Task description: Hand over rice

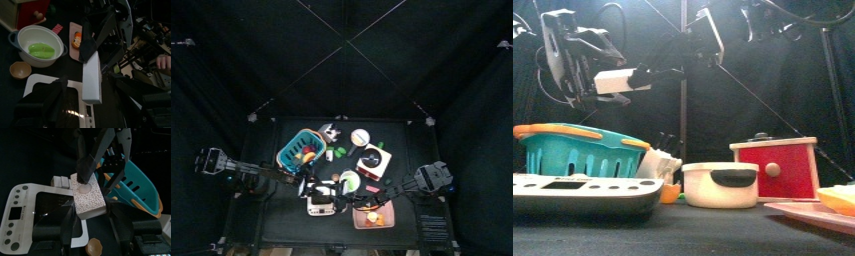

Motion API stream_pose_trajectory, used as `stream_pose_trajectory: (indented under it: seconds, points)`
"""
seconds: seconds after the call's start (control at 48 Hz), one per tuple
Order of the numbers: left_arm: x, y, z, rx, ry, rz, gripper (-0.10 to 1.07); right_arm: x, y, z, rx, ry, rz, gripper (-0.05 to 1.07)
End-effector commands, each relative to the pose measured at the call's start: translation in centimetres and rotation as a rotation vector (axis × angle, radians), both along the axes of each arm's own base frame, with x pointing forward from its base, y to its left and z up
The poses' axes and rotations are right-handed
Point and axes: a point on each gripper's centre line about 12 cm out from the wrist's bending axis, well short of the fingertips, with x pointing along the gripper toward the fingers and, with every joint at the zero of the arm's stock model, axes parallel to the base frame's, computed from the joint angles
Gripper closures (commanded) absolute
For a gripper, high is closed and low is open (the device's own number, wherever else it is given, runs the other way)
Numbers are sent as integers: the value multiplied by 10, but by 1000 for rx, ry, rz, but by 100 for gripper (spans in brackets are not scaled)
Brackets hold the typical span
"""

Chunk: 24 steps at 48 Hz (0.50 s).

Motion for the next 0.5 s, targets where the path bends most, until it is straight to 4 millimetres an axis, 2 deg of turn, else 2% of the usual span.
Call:
stream_pose_trajectory:
  seconds: [0.0,0.271,0.479]
  points:
    - [3,3,8,3,-31,6,1,0,-2,19,20,-43,-10,45]
    - [4,2,12,23,-54,-4,1,-8,-8,25,95,-44,-67,46]
    - [-1,1,25,86,-125,-29,1,-18,-12,30,202,-41,-145,46]
